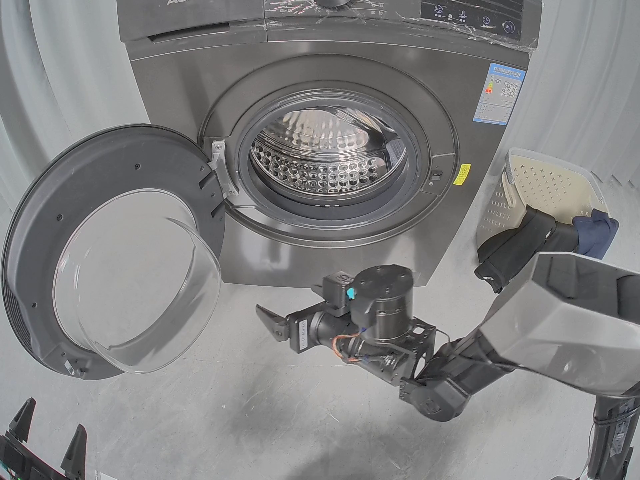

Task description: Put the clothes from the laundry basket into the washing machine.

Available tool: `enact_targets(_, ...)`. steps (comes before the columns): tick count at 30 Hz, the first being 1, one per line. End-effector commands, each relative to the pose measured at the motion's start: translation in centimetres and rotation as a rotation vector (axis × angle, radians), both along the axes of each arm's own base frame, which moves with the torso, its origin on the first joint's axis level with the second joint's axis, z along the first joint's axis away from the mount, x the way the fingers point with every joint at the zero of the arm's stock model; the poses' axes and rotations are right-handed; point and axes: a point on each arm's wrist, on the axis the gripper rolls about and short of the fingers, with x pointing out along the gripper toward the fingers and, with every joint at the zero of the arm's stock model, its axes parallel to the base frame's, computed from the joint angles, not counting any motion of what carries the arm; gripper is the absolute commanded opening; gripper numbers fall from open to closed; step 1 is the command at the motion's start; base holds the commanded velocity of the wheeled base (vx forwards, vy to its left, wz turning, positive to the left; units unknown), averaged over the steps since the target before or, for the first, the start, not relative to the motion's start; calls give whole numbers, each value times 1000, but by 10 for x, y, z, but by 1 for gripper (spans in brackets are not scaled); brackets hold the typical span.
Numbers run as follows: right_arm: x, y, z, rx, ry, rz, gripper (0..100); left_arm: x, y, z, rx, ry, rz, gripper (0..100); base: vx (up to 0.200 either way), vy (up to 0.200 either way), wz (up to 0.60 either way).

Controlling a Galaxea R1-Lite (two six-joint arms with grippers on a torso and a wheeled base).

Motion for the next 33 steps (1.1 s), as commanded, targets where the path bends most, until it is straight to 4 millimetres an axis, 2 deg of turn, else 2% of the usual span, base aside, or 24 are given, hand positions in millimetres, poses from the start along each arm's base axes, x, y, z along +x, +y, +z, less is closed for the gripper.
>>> enact_targets(1,-2,-56,43,-47,-115,-78,100,0,0,-5,0,3,2,100,0,0,0)
enact_targets(5,-27,-109,73,-46,-174,-142,100,0,0,-5,0,1,2,100,0,0,0)
enact_targets(9,-74,-168,93,-23,-210,-210,100,0,0,-5,0,1,2,100,0,0,0)
enact_targets(11,-88,-188,96,-20,-220,-247,100,0,0,-5,0,1,0,100,0,0,0)
enact_targets(12,-98,-205,96,-22,-224,-282,100,0,0,-5,0,1,3,100,0,0,0)
enact_targets(13,-98,-205,96,-22,-224,-282,100,0,0,-5,0,1,3,100,0,0,0)
enact_targets(14,-115,-225,92,-42,-230,-324,100,0,0,-5,1,1,3,100,0,0,0)
enact_targets(15,-122,-233,89,-54,-232,-341,100,0,0,-5,0,1,3,100,0,0,0)
enact_targets(20,-158,-263,76,-68,-233,-403,100,0,0,-5,0,1,3,100,0,0,0)
enact_targets(21,-172,-271,76,-47,-253,-417,100,0,0,-5,0,1,3,100,0,0,0)
enact_targets(23,-186,-278,75,-28,-278,-435,100,0,0,-5,0,1,2,100,0,0,0)
enact_targets(24,-186,-278,75,-28,-278,-435,100,0,0,-5,0,1,2,100,0,0,0)
enact_targets(28,-216,-297,71,-49,-275,-529,100,0,0,-5,-2,1,2,100,0,0,0)
enact_targets(29,-217,-298,71,-49,-276,-533,100,0,0,-5,-2,1,2,100,0,0,0)
enact_targets(30,-231,-304,67,-61,-283,-565,100,0,0,-5,-2,1,2,100,0,0,0)
enact_targets(33,-245,-309,56,-93,-245,-581,100,0,0,-5,-2,1,2,100,0,0,0)
